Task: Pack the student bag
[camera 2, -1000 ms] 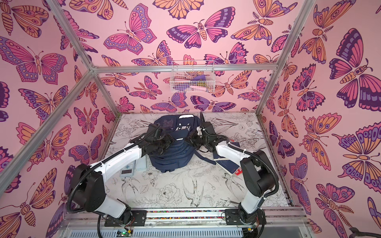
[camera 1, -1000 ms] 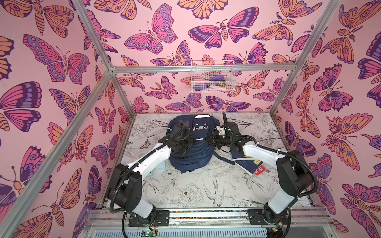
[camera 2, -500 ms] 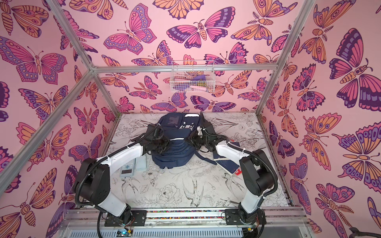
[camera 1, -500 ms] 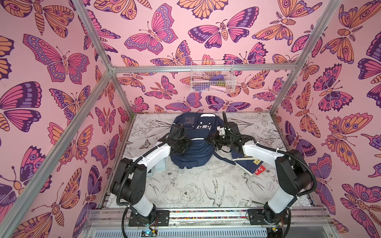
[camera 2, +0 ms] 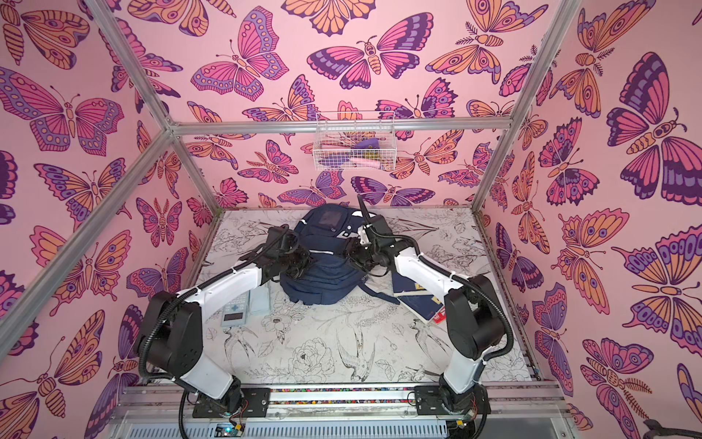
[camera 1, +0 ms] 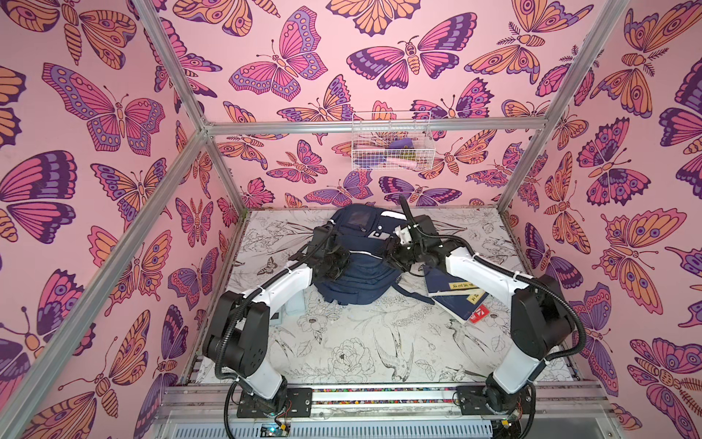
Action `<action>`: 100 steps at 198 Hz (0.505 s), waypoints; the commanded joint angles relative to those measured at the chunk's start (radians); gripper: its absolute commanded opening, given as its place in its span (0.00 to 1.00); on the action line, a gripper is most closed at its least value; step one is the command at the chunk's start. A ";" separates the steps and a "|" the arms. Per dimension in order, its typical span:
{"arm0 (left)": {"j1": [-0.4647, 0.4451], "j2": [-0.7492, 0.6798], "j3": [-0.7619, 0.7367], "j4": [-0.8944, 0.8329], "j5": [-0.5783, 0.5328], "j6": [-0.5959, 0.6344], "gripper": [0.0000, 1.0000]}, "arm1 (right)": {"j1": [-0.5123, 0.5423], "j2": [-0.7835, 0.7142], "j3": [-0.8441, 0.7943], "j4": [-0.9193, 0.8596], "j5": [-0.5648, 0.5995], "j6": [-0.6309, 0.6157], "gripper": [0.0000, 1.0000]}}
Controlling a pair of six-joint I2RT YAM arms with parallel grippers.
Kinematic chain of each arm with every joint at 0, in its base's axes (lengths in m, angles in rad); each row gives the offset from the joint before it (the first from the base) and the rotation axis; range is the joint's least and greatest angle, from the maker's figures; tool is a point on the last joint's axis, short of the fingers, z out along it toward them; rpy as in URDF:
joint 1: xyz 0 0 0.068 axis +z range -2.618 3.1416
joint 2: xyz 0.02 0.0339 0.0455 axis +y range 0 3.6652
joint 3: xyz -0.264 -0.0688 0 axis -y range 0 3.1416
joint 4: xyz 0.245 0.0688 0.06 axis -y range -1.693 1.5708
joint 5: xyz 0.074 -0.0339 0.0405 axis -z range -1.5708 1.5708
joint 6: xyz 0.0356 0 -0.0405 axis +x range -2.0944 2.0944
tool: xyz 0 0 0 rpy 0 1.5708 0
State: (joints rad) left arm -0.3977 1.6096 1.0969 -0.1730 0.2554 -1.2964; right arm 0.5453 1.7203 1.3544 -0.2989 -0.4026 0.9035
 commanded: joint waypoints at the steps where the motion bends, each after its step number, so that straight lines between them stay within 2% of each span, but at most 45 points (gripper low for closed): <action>1: 0.003 -0.058 0.029 0.086 0.049 -0.020 0.00 | 0.007 -0.123 0.063 -0.282 0.269 -0.272 0.81; 15: 0.003 -0.058 0.038 0.086 0.061 -0.030 0.00 | 0.010 -0.214 0.008 -0.281 0.388 -0.333 0.81; 28: 0.004 -0.059 0.046 0.088 0.070 -0.042 0.00 | 0.009 -0.301 -0.126 -0.179 0.449 -0.379 0.80; 38: 0.003 -0.061 0.047 0.100 0.076 -0.051 0.00 | 0.010 -0.372 -0.253 -0.045 0.465 -0.431 0.79; 49: 0.004 -0.063 0.050 0.114 0.084 -0.066 0.00 | -0.007 -0.414 -0.360 0.061 0.419 -0.488 0.77; 54: 0.003 -0.065 0.052 0.120 0.088 -0.071 0.00 | -0.016 -0.418 -0.378 0.062 0.411 -0.503 0.71; 60: 0.003 -0.066 0.054 0.124 0.092 -0.079 0.00 | -0.031 -0.411 -0.393 0.052 0.391 -0.514 0.57; 65: 0.003 -0.068 0.057 0.129 0.096 -0.083 0.00 | -0.050 -0.399 -0.397 0.041 0.346 -0.514 0.46; 71: 0.003 -0.071 0.061 0.130 0.099 -0.086 0.00 | -0.083 -0.380 -0.397 0.029 0.252 -0.509 0.42; 90: 0.003 -0.079 0.072 0.133 0.105 -0.095 0.00 | -0.202 -0.268 -0.400 0.064 -0.165 -0.517 0.44; 100: 0.003 -0.082 0.076 0.133 0.108 -0.100 0.00 | -0.217 -0.233 -0.416 0.113 -0.232 -0.506 0.48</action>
State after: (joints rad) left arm -0.3927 1.5909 1.1198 -0.1284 0.2928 -1.3563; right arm 0.4019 1.3952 0.9573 -0.2817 -0.2756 0.4534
